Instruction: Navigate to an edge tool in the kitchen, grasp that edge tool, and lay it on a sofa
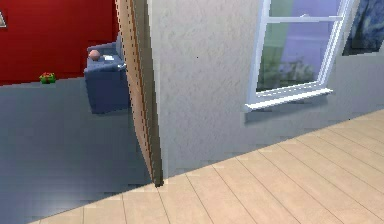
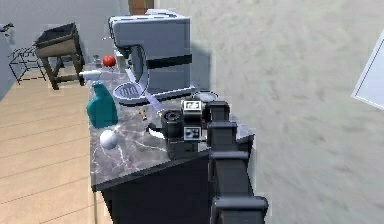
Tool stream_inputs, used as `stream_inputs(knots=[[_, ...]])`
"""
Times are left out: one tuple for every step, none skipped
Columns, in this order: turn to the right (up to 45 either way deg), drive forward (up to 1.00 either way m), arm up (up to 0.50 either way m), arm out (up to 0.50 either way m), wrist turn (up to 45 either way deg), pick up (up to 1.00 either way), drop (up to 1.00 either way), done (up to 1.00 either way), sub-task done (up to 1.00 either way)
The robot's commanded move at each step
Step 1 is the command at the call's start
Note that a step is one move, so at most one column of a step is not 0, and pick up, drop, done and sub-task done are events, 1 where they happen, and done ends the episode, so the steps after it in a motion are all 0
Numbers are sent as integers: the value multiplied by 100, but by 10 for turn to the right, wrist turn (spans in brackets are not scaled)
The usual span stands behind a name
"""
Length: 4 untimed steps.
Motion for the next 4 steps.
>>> stream_inputs(knots=[[0,0,6,0,0,0,0,0,0],[0,0,0,0,-450,0,0,0,0],[0,0,0,0,-450,0,0,0,0],[0,0,0,0,-270,0,0,0,0]])
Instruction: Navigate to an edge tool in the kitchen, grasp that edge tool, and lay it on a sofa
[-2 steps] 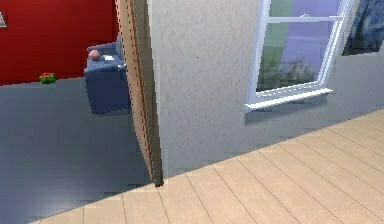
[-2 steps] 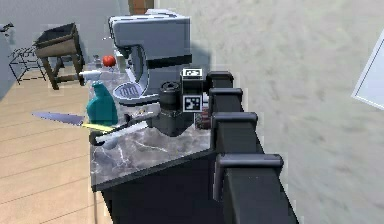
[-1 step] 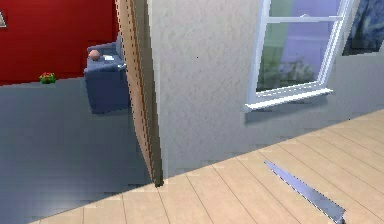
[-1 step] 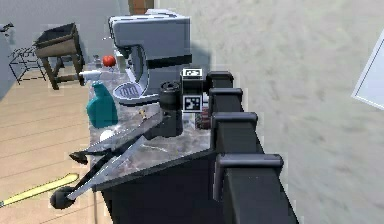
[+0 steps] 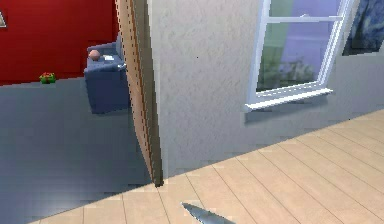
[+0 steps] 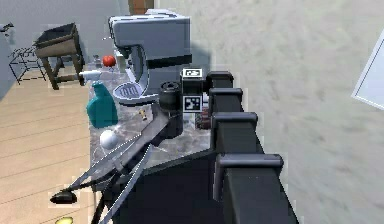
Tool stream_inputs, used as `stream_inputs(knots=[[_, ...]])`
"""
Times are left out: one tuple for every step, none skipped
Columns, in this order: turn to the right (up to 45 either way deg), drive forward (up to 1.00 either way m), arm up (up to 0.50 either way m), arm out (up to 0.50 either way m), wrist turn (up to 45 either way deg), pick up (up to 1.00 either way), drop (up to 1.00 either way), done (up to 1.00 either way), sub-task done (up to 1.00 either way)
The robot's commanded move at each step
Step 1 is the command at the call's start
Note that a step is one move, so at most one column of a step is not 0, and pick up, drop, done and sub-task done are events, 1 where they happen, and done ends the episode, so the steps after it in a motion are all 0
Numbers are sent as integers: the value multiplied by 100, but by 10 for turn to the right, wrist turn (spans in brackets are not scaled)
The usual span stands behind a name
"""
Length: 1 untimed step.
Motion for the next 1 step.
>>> stream_inputs(knots=[[0,0,0,-20,0,0,0,0,0]])
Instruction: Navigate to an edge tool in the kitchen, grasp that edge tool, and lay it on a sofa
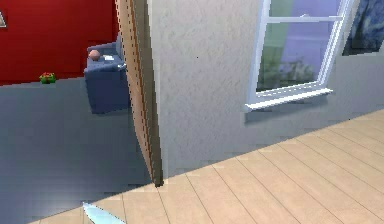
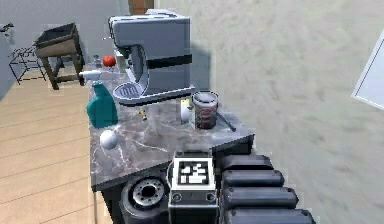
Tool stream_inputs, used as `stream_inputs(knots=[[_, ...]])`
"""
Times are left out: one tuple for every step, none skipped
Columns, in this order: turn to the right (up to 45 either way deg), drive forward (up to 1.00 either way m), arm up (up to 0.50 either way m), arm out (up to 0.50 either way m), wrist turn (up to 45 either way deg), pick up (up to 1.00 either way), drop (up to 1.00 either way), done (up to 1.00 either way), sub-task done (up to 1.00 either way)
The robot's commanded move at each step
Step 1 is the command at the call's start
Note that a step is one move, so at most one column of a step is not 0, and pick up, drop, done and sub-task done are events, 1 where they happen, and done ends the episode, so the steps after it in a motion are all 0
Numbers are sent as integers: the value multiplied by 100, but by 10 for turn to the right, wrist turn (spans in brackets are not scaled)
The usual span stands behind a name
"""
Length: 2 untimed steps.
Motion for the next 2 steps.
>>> stream_inputs(knots=[[-450,0,0,0,0,0,0,0,0],[-270,0,0,0,0,0,0,0,0]])
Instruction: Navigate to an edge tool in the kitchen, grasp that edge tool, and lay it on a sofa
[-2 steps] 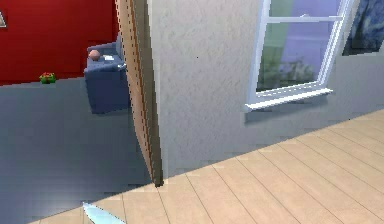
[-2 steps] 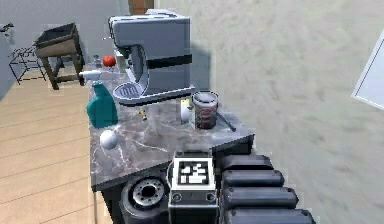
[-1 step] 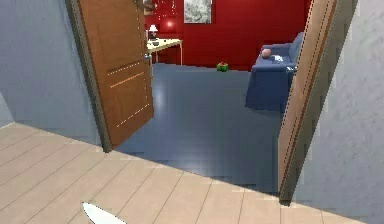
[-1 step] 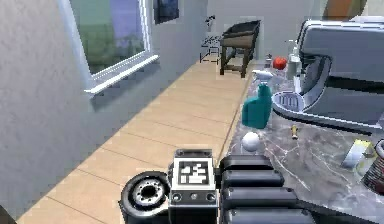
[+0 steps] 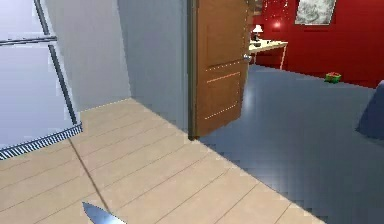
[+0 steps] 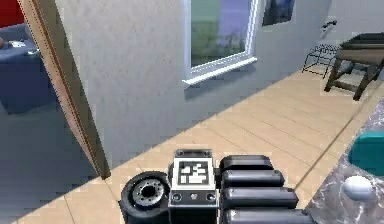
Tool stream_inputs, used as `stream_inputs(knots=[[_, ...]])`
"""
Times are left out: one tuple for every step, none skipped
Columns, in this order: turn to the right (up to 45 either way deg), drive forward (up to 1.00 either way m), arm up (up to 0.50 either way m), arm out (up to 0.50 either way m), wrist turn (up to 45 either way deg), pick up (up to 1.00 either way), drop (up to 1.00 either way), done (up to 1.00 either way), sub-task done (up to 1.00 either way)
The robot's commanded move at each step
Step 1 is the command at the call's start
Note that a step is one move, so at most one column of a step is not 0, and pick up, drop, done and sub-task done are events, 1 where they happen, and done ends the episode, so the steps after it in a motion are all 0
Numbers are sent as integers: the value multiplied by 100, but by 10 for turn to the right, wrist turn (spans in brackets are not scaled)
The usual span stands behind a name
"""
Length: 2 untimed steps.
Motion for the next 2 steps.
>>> stream_inputs(knots=[[0,5,0,0,0,0,0,0,0],[210,0,0,0,0,0,0,0,0]])
